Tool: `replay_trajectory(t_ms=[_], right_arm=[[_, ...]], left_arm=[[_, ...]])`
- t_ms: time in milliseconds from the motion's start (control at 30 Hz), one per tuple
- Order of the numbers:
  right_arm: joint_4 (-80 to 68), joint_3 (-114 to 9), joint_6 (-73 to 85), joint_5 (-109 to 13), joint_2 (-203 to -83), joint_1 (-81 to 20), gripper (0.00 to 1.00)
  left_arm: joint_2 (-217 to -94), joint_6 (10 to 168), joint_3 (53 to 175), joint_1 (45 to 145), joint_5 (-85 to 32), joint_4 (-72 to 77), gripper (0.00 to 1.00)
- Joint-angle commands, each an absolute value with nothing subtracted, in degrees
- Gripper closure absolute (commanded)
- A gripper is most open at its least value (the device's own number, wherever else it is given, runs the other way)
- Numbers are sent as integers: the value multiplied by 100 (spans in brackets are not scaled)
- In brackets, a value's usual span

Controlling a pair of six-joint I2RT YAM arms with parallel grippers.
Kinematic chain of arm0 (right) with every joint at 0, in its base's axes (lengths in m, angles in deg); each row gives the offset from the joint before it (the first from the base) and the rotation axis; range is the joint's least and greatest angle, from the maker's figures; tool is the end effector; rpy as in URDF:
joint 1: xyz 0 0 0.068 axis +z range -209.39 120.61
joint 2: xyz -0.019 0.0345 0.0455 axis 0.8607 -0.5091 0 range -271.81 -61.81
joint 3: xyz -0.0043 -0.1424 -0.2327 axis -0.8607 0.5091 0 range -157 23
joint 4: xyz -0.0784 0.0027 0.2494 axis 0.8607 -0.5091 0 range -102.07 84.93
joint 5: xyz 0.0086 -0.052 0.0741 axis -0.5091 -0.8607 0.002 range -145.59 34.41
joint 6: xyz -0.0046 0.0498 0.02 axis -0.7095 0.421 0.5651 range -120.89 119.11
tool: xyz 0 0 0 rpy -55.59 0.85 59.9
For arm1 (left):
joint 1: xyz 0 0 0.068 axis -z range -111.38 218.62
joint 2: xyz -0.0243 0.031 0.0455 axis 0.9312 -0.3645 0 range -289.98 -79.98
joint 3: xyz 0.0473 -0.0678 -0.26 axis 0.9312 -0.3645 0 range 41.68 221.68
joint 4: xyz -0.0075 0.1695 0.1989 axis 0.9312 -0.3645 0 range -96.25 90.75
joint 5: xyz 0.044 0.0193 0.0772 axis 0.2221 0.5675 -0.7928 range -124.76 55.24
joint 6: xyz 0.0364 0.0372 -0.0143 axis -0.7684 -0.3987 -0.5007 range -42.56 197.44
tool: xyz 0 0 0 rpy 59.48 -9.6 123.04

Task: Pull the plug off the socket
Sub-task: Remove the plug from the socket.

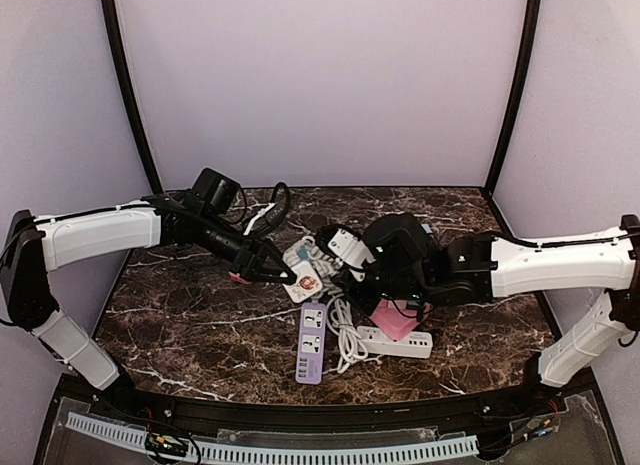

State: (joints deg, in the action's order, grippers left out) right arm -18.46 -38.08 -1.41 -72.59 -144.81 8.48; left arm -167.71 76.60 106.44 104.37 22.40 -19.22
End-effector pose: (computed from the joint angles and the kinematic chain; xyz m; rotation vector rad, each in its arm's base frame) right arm 0.1322 0.2978 0.2774 -1.0816 1.8902 0.3528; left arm 0.2477 -0.2152 0.2733 1.2115 1.9663 -1.4613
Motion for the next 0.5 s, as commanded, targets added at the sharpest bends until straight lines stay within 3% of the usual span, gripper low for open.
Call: replay_trajectory(t_ms=[0,333,467], right_arm=[[-1913,-4062,-100,-7661,-14300,797,100],[-1720,-3870,1341,-6329,-13591,-789,100],[-1680,-3765,1401,-6137,-13467,-913,100]], left_arm=[[-16671,7712,10620,10176,1828,-2028,99],[-16705,7470,10695,10175,1349,-2337,99],[-16739,7431,10706,10171,1323,-2389,99]])
